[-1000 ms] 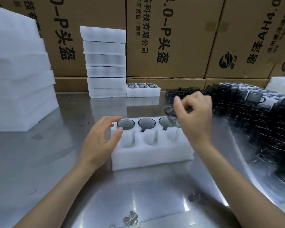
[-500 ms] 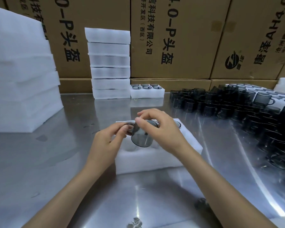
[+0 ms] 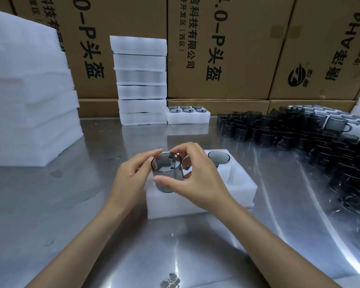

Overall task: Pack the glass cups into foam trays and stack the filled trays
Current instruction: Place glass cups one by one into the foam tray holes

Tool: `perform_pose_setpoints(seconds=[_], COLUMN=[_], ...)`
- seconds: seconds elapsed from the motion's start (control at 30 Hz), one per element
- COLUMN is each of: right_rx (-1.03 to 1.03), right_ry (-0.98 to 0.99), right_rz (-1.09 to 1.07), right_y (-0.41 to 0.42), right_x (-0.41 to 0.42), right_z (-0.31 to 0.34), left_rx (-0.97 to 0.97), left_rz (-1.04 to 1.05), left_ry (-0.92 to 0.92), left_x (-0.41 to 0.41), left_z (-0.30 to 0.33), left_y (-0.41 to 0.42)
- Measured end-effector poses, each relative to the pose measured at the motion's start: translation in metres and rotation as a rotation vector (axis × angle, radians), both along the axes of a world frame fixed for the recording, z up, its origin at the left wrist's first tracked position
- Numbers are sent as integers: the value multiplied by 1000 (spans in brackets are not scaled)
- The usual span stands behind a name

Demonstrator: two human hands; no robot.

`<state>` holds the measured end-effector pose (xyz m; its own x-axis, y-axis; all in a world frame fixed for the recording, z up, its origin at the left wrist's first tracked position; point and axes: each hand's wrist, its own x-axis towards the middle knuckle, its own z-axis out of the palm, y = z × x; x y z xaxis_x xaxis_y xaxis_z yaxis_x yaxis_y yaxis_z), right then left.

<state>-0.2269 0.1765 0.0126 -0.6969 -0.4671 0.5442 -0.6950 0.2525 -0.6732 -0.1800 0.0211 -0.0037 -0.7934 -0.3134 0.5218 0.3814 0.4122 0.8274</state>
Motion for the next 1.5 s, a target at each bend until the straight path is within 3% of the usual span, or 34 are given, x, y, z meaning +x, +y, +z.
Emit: perform_pose_setpoints(seconds=[0.13,0.47,0.6,0.73,0.93,1.27,1.4,1.5], right_rx=[30,127,167,275,546,569,307,62], right_ry=[72,95,164,330,342,392,321,238], right_rz=[-110,-189,-138,2,10,-40,-93,-399], right_y=[-5,-4,7,20,23,23,29,53], right_x=[4,10,11,13,14,14,13,-7], right_z=[-2,-6,-5,-3,-11,-18,-11,1], left_rx=[73,-129,-354,-721,-985,-840,-691,-500], left_rz=[-75,1,18,30,-43,-16,-6,63], left_ry=[13,-26,73,167,39,36,81,91], left_x=[4,9,19,37,47,44,38,31], left_z=[4,1,3,2,-7,-15,-22,-28], left_y=[2,5,1,-9,-11,-6,-16,-34])
